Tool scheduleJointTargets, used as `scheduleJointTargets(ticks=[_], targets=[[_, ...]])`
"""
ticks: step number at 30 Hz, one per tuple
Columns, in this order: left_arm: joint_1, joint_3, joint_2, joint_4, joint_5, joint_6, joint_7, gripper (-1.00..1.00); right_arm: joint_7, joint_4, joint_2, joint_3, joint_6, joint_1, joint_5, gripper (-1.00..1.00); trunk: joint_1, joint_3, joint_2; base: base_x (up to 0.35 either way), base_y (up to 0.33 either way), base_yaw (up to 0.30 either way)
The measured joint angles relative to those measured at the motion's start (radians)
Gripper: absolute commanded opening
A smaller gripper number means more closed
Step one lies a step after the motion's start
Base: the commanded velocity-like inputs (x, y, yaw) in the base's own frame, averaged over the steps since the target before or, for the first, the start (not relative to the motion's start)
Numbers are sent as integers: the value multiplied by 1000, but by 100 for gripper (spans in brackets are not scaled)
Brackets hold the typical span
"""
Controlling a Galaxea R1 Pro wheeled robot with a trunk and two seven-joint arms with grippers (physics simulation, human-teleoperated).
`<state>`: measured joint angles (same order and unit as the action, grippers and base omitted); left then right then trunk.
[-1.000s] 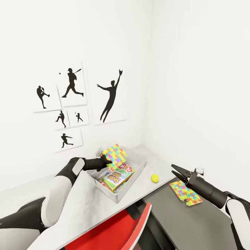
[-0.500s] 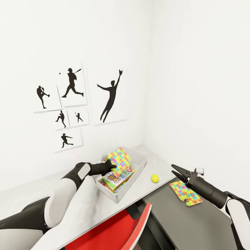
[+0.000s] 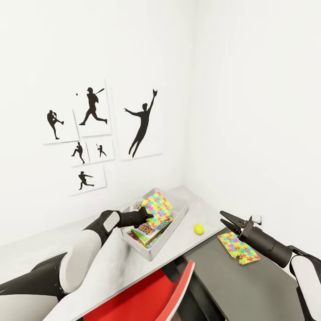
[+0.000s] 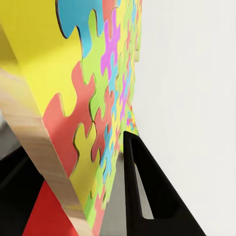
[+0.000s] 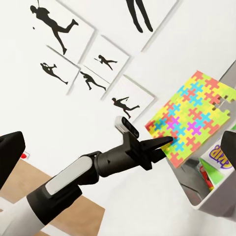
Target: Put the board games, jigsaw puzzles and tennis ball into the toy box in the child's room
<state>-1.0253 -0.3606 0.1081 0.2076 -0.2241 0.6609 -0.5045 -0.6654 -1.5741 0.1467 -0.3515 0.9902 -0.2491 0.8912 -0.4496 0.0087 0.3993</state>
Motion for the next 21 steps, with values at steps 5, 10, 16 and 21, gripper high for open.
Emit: scheduleJointTargets(ticks=[5,10,16,21], targets=[[0,0,-1,-3,0,-3,-1,-100,1,0,1,-1,1,0,0,100,0,0,0,0,0,0],[-1,-1,-1,-3,0,-3,-1,-100,3,-3,1,-3,3,0,0,100,0,0,0,0,0,0],[0,-1,-2,-3,1,-3,-1,-100,3,-3,1,-3,6,0,0,100,0,-2,0,0,0,0],[0,0,-2,-3,2,-5,-1,-100,4,-3,-1,-3,5,0,0,100,0,-9,0,0,0,0]])
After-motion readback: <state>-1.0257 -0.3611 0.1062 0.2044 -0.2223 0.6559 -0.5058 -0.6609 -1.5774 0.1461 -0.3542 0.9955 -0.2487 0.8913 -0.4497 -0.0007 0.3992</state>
